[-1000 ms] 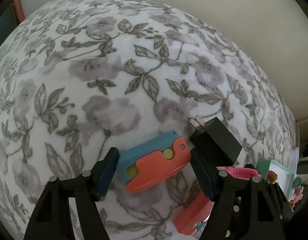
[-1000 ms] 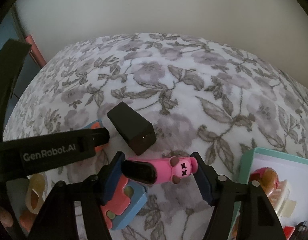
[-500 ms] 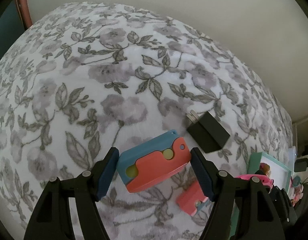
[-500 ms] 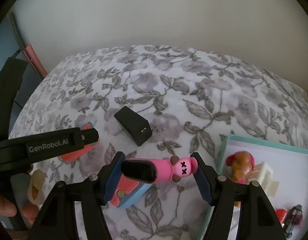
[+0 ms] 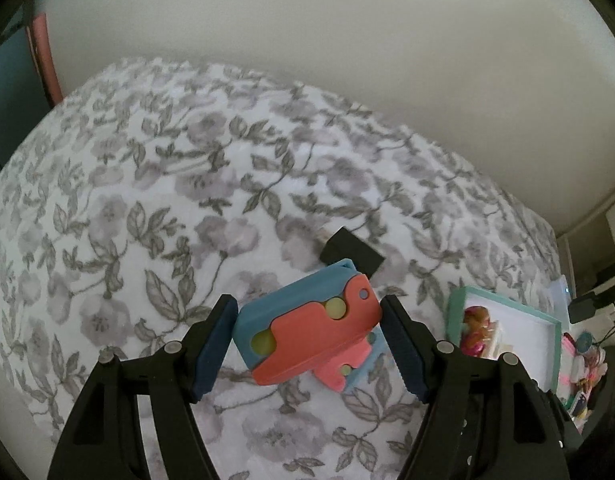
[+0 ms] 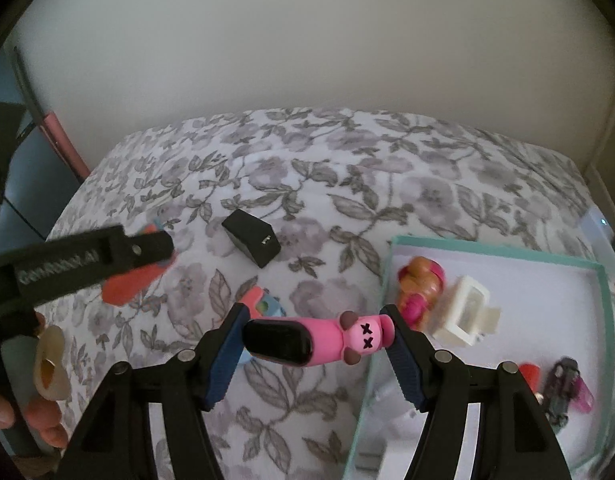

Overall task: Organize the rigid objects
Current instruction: 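Carry the coral-blue case and pink watch over the teal-rimmed tray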

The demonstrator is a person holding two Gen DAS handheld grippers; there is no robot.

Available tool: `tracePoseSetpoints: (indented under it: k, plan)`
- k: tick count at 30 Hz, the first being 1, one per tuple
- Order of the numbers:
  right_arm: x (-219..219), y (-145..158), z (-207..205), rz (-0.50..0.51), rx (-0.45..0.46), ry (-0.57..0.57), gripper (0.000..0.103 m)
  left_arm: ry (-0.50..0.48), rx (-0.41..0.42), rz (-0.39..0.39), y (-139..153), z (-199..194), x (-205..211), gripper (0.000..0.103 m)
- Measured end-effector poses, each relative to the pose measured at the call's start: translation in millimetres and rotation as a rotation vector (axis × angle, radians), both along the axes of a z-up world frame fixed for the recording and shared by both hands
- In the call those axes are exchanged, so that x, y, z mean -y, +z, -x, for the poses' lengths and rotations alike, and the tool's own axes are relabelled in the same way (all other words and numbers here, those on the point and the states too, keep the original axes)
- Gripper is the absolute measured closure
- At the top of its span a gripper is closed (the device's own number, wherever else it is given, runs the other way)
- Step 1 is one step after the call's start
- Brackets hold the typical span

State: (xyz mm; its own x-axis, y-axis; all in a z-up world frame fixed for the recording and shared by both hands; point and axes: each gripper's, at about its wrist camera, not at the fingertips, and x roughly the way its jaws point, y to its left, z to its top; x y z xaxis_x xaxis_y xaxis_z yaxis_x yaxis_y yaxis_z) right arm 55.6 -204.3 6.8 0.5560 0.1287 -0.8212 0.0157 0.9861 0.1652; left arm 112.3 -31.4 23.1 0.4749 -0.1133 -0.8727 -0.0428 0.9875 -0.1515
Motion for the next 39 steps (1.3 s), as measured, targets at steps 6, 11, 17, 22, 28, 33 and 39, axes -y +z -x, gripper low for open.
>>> tracePoseSetpoints:
  k: [6, 11, 17, 22, 28, 33, 39]
  plan:
    - [19.3, 3.7, 15.9, -0.034, -0.022, -0.06, 0.033, -0.044, 0.032, -0.018, 10.8, 14.3, 18.4, 0.029]
    - [33.0, 7.7, 29.0, -0.037, -0.03, -0.112, 0.033, -0.076, 0.056, -0.02, 18.1, 26.9, 32.8, 0.029]
    - [60.9, 5.0, 40.6, -0.041, -0.068, -0.202, 0.033, -0.117, 0.066, -0.027, 19.4, 37.8, 51.1, 0.029]
    - [84.5, 1.1, 45.9, -0.001, -0.09, -0.262, 0.033, -0.175, 0.057, -0.023, 16.8, 44.8, 71.0, 0.029]
    - [118.5, -9.9, 52.9, -0.018, -0.129, -0.347, 0.033, -0.25, 0.033, -0.03, 9.6, 53.6, 99.2, 0.029]
    - [141.0, -18.0, 59.1, -0.027, -0.152, -0.406, 0.033, -0.313, 0.023, -0.048, 4.4, 63.1, 123.4, 0.029]
    - [162.7, -21.4, 64.8, -0.021, -0.155, -0.481, 0.033, -0.378, 0.013, -0.078, -2.8, 72.6, 148.0, 0.029]
